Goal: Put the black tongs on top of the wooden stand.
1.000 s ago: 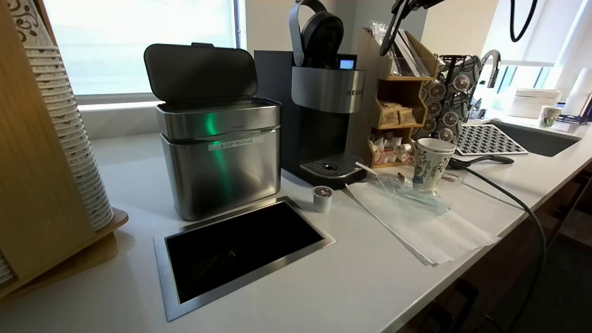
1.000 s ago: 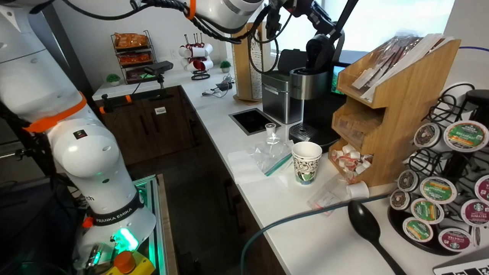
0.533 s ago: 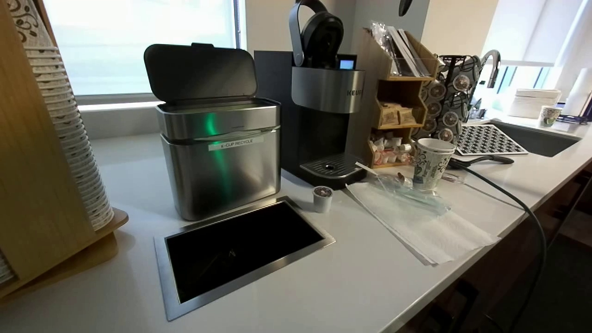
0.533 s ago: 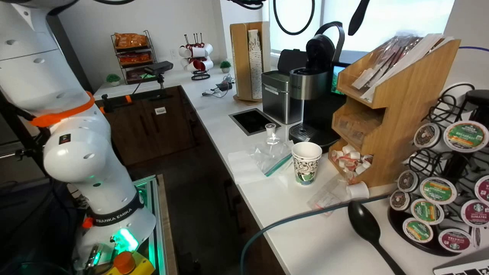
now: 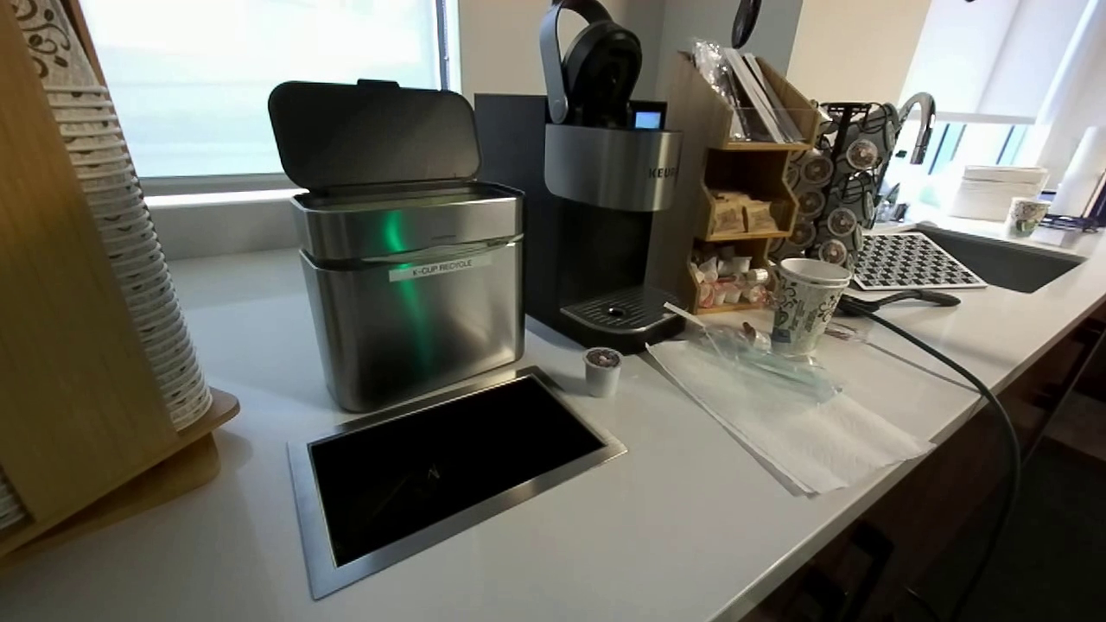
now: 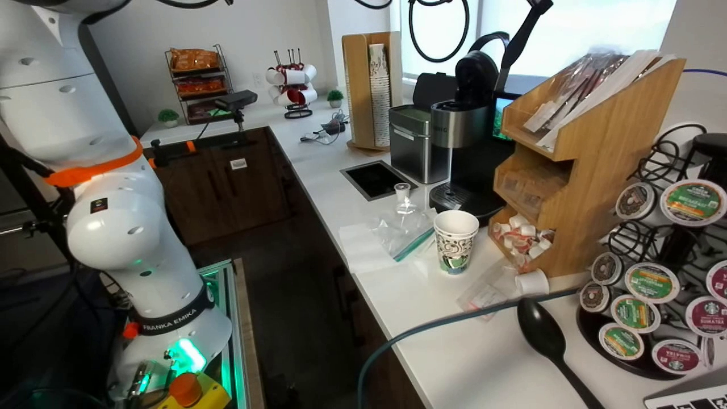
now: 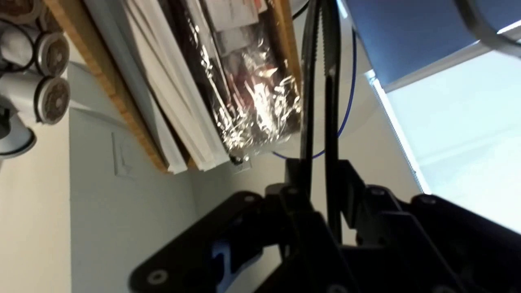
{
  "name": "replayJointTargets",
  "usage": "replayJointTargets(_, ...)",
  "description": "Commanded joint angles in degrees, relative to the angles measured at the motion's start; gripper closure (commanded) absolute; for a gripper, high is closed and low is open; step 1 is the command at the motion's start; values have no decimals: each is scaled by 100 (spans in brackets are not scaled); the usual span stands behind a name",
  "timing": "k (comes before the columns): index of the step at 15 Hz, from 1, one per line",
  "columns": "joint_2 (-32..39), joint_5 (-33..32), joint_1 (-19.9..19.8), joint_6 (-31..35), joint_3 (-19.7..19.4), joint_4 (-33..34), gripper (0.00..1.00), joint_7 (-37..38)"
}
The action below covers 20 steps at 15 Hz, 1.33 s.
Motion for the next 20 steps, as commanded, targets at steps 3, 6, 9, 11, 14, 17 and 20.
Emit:
replayJointTargets(3,695,1268,-819,-1233,483,1205,94,-1035)
replayJointTargets(6,1171,1077,-1198,-1570,484,1874,94,-859)
replayJointTargets(9,1586,956,-1364,-1516,532,2164,94,-668)
replayJointTargets(11,1810,764,-1353,-1319,540,2188,94,-392)
replayJointTargets(14,2074,751,-1177,-1168,428,2274,94,-180)
replayJointTargets(17,2262,636,-1250,-1246,553,2468,94,-190)
replayJointTargets(20,2336,549,-1291,-1443,599,2642,94,-381)
